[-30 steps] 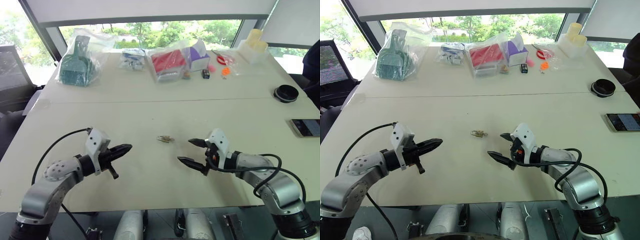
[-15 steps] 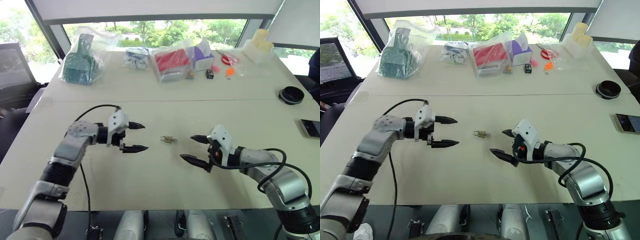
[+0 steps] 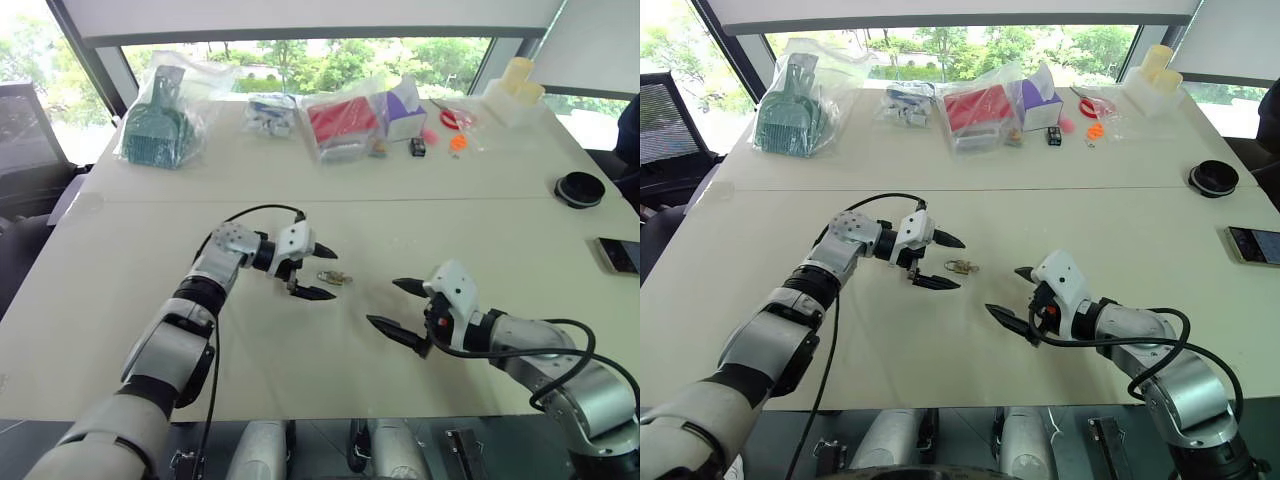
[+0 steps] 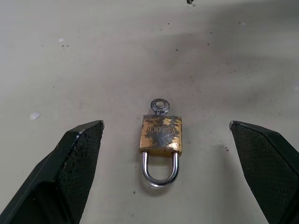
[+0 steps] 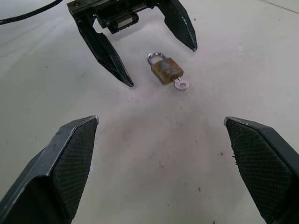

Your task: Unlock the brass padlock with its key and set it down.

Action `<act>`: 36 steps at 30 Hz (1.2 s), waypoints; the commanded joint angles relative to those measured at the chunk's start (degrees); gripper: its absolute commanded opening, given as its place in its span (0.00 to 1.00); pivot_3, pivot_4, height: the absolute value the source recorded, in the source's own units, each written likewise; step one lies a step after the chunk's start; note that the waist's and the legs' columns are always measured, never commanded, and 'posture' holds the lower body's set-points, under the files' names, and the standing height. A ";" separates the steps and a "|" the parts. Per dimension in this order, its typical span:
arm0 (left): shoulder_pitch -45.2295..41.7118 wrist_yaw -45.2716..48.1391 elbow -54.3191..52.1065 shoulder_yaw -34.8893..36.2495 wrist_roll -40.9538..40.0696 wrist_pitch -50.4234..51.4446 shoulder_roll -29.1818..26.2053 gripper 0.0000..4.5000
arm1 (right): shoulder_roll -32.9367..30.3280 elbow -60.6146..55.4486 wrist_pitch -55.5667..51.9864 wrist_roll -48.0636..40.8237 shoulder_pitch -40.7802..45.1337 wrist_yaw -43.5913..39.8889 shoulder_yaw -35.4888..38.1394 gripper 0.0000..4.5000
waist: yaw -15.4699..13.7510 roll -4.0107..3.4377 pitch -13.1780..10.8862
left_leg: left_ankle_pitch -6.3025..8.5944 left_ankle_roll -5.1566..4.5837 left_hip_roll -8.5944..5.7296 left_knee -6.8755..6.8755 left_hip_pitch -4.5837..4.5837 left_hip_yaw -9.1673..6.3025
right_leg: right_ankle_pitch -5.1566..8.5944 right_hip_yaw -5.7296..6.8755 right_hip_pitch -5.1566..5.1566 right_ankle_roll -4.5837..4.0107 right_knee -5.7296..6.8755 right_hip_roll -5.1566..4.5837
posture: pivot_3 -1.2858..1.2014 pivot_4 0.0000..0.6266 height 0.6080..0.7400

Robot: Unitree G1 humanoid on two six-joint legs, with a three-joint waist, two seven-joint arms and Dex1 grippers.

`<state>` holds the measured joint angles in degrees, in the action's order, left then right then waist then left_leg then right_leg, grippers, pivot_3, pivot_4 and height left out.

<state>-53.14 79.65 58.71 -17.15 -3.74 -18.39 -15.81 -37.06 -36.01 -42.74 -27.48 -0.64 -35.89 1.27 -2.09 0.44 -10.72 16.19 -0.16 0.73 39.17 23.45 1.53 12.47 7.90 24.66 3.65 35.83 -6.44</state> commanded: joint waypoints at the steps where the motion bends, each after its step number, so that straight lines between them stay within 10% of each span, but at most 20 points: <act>1: -1.79 -0.02 2.71 0.97 1.67 -2.95 0.53 0.99 | 0.17 -3.36 -0.23 -1.15 -0.37 1.20 1.83 1.00 | -0.09 0.05 -0.03 | 0.00 0.00 0.01 0.00 0.00 -0.02 | 0.00 0.01 0.00 0.00 0.02 0.00 | 0.52 0.24 1.00; 5: -1.92 -0.34 4.88 0.44 3.81 -5.39 0.77 0.87 | -0.10 -3.68 -0.46 -1.39 -0.55 1.85 2.07 1.00 | -0.13 0.08 -0.05 | 0.00 0.00 0.04 0.01 0.00 -0.04 | 0.00 0.00 0.00 0.00 0.04 0.00 | 0.52 0.24 1.00; 13: -1.95 -1.87 6.66 1.45 4.61 -5.83 1.42 0.16 | -0.26 -2.88 -0.31 -1.47 1.31 1.81 1.07 1.00 | -0.17 0.09 -0.04 | -0.01 -0.01 0.05 0.07 -0.09 -0.06 | 0.09 0.00 -0.08 0.17 0.08 -0.01 | 0.52 0.24 1.00; 36: 6.08 -0.33 -23.79 10.39 -5.65 16.20 -5.69 0.17 | 4.95 35.05 54.82 45.81 25.93 10.19 -22.17 1.00 | 1.48 0.14 -0.10 | -0.02 0.01 -0.09 0.06 -0.06 0.06 | -0.01 -0.08 0.02 0.00 0.27 0.00 | 0.52 0.24 1.00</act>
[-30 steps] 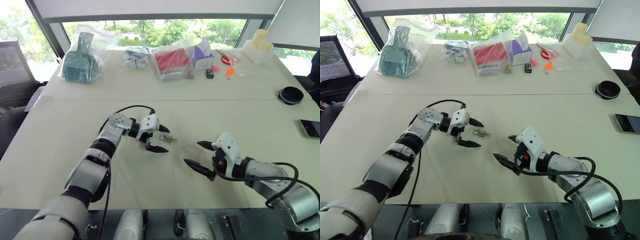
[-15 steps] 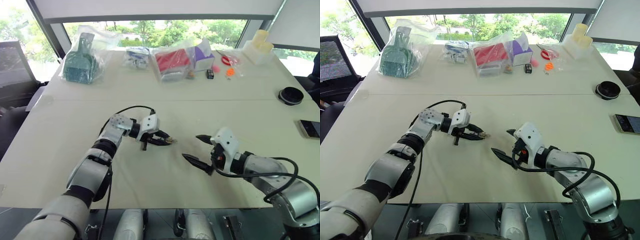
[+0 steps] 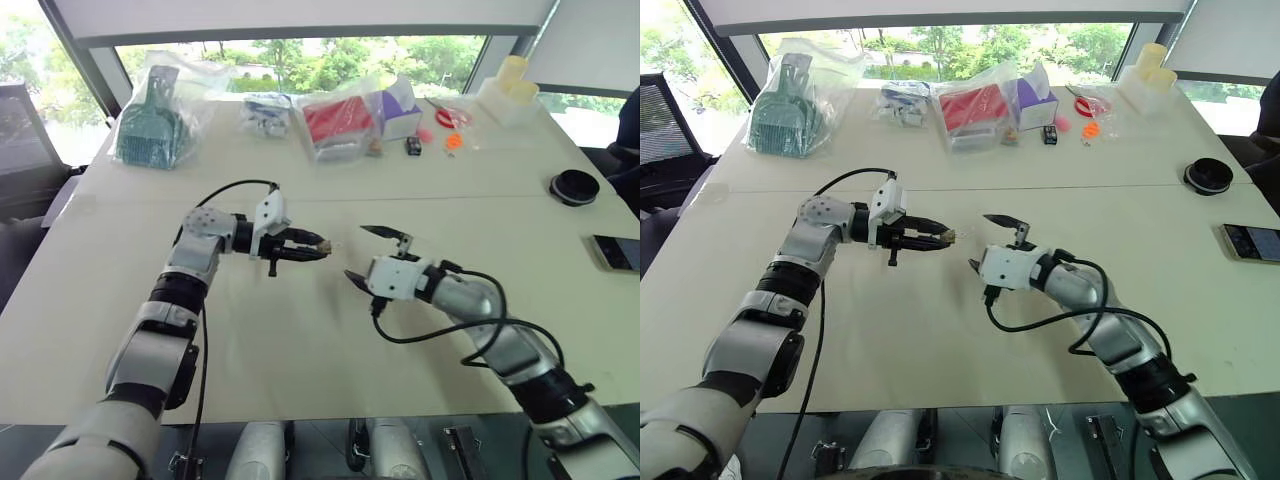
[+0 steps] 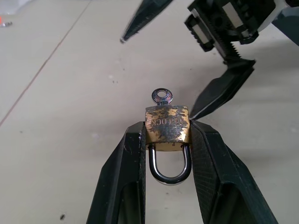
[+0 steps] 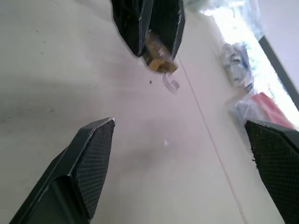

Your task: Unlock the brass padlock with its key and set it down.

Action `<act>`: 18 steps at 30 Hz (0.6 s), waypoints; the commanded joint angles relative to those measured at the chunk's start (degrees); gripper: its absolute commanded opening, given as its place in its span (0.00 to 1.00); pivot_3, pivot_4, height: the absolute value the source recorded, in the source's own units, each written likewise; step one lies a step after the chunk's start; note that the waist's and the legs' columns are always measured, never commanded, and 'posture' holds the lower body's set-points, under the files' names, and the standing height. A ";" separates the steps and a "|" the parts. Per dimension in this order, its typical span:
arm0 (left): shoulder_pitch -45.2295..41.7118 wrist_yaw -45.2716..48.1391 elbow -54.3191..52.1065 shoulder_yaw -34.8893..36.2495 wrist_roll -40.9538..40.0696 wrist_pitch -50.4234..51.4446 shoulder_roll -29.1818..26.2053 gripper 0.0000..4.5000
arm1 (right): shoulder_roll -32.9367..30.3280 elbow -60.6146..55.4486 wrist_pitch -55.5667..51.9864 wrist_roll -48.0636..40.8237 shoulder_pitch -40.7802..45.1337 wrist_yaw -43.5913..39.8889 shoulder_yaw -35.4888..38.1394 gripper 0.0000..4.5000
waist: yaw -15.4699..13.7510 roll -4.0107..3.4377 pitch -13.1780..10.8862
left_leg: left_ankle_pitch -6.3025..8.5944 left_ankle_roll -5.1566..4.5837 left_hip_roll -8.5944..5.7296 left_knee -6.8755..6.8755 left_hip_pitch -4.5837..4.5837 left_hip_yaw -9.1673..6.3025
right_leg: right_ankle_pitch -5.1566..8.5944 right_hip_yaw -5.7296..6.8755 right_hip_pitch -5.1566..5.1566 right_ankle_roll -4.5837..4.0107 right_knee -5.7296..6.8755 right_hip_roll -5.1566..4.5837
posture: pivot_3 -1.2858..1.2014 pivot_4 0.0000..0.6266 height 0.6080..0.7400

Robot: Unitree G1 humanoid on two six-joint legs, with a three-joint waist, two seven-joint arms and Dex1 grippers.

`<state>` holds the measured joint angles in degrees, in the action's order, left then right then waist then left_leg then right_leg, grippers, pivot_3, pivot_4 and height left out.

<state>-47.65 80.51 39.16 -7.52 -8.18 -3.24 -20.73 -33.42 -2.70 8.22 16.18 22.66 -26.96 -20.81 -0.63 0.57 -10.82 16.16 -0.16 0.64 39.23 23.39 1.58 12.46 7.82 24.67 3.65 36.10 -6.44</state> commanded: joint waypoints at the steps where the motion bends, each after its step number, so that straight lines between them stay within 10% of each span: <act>1: 1.01 -1.49 -4.97 0.71 -1.19 1.41 -0.85 0.17 | 1.72 2.59 4.74 2.64 3.28 1.36 -0.12 1.00 | -0.01 0.00 0.00 | 0.00 0.00 0.00 0.00 0.00 0.01 | 0.00 0.00 0.00 0.00 0.00 0.00 | 0.52 0.24 1.00; 4: 1.65 -3.04 -6.16 1.02 -1.32 1.77 -0.73 0.17 | 2.60 4.45 6.82 3.80 4.53 1.57 -0.25 0.81 | -0.07 0.00 0.00 | 0.00 0.00 0.02 0.00 0.00 0.00 | 0.00 0.00 0.00 0.00 0.01 0.00 | 0.52 0.24 1.00; 11: 1.59 -5.50 -5.43 0.29 -0.70 0.71 -0.14 0.17 | 3.73 5.56 9.27 4.66 5.34 0.06 -0.30 0.01 | 0.00 0.00 0.00 | 0.00 0.00 0.02 0.00 -0.01 0.02 | 0.00 -0.01 -0.01 0.00 0.01 0.00 | 0.52 0.24 1.00; 18: 1.97 -5.51 -5.98 -1.06 0.25 -1.76 0.20 0.17 | 4.31 4.90 8.39 5.38 6.09 -3.32 -1.25 0.01 | 0.01 0.00 0.00 | 0.00 0.01 0.00 0.00 -0.02 0.06 | 0.00 -0.02 -0.01 -0.01 0.02 0.00 | 0.52 0.24 1.00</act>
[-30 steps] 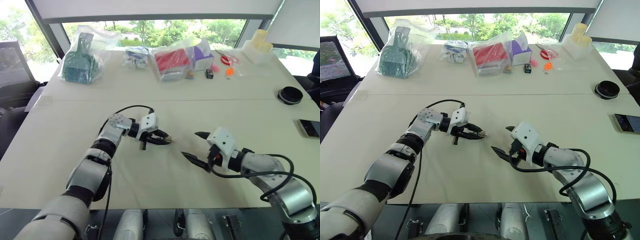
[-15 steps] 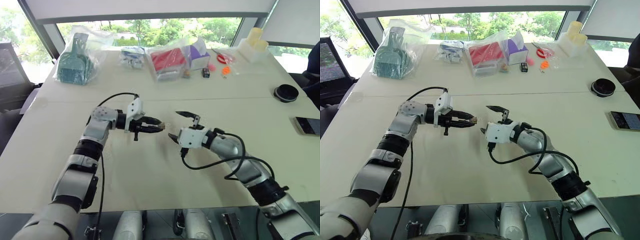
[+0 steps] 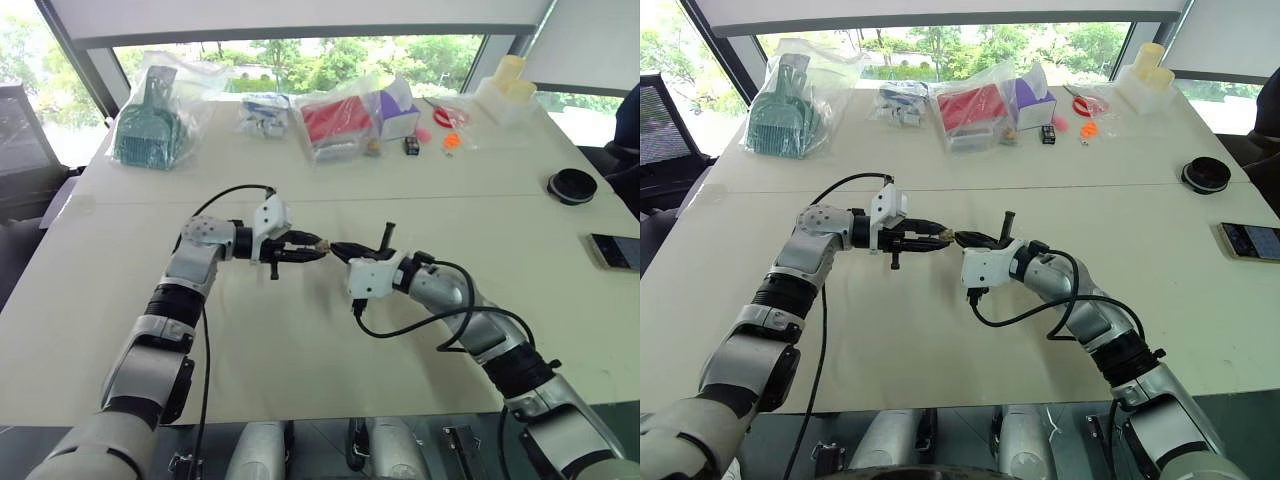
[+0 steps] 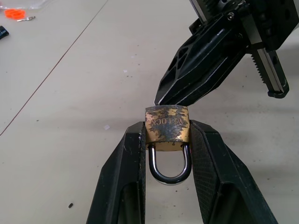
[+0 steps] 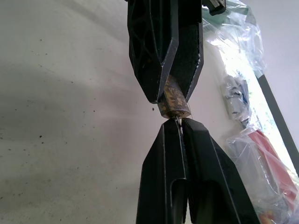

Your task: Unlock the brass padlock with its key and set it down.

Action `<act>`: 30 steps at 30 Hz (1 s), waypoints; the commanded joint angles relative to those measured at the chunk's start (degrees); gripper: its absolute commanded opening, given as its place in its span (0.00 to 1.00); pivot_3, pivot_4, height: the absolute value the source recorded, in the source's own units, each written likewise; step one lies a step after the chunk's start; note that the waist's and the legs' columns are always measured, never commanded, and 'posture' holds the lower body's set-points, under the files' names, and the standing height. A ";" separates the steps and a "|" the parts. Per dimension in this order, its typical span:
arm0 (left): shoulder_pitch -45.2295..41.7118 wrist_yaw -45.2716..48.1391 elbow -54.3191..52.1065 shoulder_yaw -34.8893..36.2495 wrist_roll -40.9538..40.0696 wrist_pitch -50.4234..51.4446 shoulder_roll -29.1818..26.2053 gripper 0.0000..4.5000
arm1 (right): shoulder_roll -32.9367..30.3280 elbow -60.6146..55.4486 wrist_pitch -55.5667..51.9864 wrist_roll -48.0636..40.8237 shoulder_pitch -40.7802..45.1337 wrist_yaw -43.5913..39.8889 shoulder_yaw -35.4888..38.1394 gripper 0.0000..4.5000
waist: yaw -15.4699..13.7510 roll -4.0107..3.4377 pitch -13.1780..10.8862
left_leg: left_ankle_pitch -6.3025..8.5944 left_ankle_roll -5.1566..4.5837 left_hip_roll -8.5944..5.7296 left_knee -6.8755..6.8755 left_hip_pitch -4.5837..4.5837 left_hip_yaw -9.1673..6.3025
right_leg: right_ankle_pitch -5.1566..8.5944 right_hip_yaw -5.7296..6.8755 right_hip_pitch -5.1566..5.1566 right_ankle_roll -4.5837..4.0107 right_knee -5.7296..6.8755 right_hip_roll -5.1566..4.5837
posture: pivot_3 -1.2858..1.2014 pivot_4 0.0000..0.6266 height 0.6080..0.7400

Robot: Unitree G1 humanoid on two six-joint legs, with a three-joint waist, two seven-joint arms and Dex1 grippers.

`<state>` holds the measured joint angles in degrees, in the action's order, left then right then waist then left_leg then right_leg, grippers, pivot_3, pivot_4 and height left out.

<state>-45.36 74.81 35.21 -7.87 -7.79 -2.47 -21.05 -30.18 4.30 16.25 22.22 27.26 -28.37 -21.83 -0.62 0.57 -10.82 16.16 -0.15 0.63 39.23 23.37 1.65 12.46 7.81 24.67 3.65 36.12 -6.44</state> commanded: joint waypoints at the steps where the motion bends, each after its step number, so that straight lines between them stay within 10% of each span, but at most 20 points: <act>1: -0.18 0.35 -2.56 -1.03 0.15 -3.64 0.43 0.17 | 1.38 -2.25 -0.63 -1.79 1.54 -3.51 -0.33 0.01 | -0.01 0.00 0.00 | 0.00 0.00 0.00 0.00 0.00 0.00 | 0.00 0.00 0.00 0.00 0.00 0.00 | 0.52 0.24 1.00; 14: 1.60 0.11 -3.39 -5.42 6.09 -26.95 -1.51 0.17 | 5.04 -5.75 -30.05 -19.12 7.61 -27.39 0.62 0.01 | -0.11 -0.02 0.00 | 0.00 0.01 0.06 0.00 -0.01 0.05 | -0.01 0.01 0.00 -0.02 0.02 0.00 | 0.52 0.24 1.00; 22: 1.10 0.51 -2.53 -0.93 -1.54 -5.35 -0.07 0.17 | 0.23 -0.39 -0.23 -0.89 7.32 -8.78 -1.28 0.01 | -0.15 -0.02 0.00 | 0.00 0.01 -0.03 0.01 -0.01 0.10 | 0.00 0.01 0.00 0.00 0.04 -0.02 | 0.52 0.24 1.00; 30: 0.83 2.17 -5.62 0.33 -4.25 6.27 -1.15 0.17 | -2.98 2.65 11.97 6.70 4.91 -0.56 -1.71 0.79 | 0.39 -0.02 0.00 | -0.04 0.06 -0.02 0.00 -0.04 0.14 | -0.02 -0.03 0.00 0.03 0.06 -0.01 | 0.52 0.24 1.00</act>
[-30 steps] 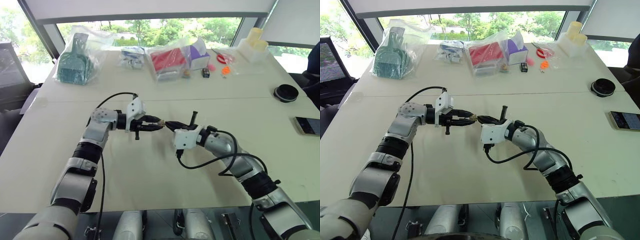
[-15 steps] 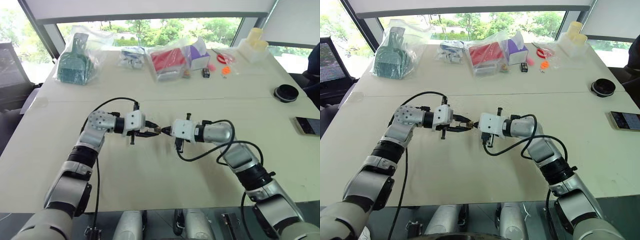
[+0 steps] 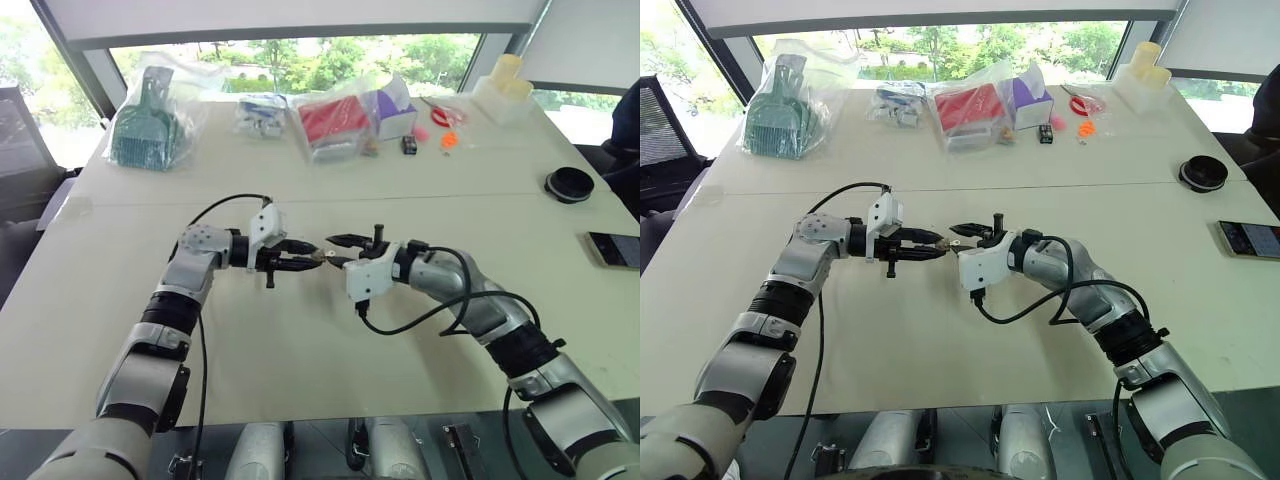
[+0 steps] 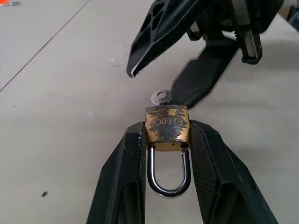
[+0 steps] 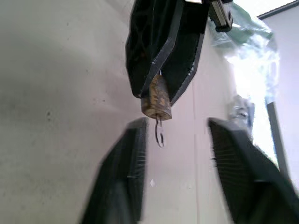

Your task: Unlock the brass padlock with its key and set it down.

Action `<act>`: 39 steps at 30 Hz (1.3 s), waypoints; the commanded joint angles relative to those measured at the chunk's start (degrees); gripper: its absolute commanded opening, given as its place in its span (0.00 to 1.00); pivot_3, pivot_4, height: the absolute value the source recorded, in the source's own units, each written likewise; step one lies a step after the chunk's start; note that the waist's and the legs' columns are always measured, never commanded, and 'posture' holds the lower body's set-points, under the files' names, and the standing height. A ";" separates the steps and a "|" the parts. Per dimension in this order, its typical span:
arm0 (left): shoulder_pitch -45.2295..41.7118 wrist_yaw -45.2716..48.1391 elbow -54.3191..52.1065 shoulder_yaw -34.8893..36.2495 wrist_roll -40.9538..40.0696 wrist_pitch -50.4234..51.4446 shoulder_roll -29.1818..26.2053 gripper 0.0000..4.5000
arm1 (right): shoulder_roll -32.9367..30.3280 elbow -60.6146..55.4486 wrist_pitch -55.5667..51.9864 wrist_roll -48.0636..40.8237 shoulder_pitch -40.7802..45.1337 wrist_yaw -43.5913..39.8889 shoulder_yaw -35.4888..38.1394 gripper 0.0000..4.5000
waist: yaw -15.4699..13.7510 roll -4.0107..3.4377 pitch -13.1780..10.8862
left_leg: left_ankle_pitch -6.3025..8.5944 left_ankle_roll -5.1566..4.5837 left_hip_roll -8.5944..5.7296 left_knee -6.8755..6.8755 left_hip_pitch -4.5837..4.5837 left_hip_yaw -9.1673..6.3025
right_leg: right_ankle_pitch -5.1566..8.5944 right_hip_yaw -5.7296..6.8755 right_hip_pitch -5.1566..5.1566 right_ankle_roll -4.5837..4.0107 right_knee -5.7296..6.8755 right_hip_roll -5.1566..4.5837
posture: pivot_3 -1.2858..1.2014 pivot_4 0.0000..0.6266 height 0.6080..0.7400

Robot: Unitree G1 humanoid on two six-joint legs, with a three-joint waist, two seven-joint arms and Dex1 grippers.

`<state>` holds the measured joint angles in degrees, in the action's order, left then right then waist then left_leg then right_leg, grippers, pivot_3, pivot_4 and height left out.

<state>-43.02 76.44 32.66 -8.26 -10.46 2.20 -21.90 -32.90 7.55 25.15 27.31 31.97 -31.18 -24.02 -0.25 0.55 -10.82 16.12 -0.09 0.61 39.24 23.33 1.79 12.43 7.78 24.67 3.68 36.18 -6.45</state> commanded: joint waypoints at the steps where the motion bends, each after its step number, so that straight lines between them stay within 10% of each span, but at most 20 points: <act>1: -1.51 0.55 -3.60 0.60 -1.69 2.08 -0.30 0.17 | -0.19 -0.38 3.81 1.96 0.23 2.55 0.42 0.91 | 0.01 0.00 0.00 | 0.00 0.01 0.00 0.00 -0.01 0.00 | 0.00 0.00 0.00 0.00 0.01 0.00 | 0.52 0.24 1.00; 9: -1.41 0.56 -4.86 0.27 -1.38 3.17 -0.12 0.17 | 1.93 1.98 5.30 4.28 2.20 5.07 0.62 0.99 | -0.14 0.00 0.00 | -0.02 0.03 0.00 0.00 -0.01 0.00 | 0.00 -0.03 0.00 -0.01 0.01 0.00 | 0.52 0.24 1.00; 12: -1.23 0.60 -5.08 0.27 -1.33 3.26 -0.16 0.17 | 2.07 2.66 6.00 4.46 2.68 5.37 0.67 0.80 | -0.22 0.00 0.00 | -0.02 0.03 -0.01 0.00 0.00 0.00 | 0.00 -0.04 0.00 -0.01 0.00 0.00 | 0.52 0.24 1.00; 19: -1.19 0.22 -5.06 -0.03 -0.94 3.11 -0.04 0.17 | 2.58 2.76 7.07 5.08 2.78 5.92 0.64 0.01 | -0.21 0.00 0.00 | -0.02 0.03 -0.01 0.00 -0.02 0.01 | 0.00 -0.06 0.00 -0.01 0.01 0.00 | 0.52 0.24 1.00; 27: -1.03 -0.41 -5.02 0.14 -1.18 3.56 0.03 0.17 | 2.80 2.44 6.67 5.25 2.41 5.75 0.84 0.01 | -0.23 0.00 0.00 | -0.02 0.04 -0.01 0.00 -0.01 0.01 | -0.01 -0.06 0.00 -0.01 0.01 0.00 | 0.52 0.24 1.00; 35: -0.31 -3.36 -9.50 3.51 -3.80 7.48 -1.94 0.99 | 3.11 2.89 5.99 5.19 2.34 5.27 0.86 0.00 | -0.18 0.00 0.00 | -0.02 0.04 0.00 0.00 -0.01 0.01 | -0.01 -0.06 0.00 -0.01 0.01 0.00 | 0.52 0.24 1.00; 39: 0.96 -4.89 -13.12 6.38 -7.08 11.08 -3.58 0.99 | 3.20 3.57 5.85 5.07 2.59 5.36 0.95 0.00 | -0.07 0.00 0.00 | -0.02 0.04 0.05 0.00 -0.02 -0.01 | -0.01 -0.06 0.00 -0.01 0.01 0.00 | 0.52 0.24 1.00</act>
<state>-42.70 72.16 22.27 -4.01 -15.13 12.08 -24.84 -30.19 11.79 30.75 33.49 33.70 -26.20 -24.06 -0.32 0.55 -10.82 16.10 -0.05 0.67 39.24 23.31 1.77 12.43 7.72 24.67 3.67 36.19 -6.45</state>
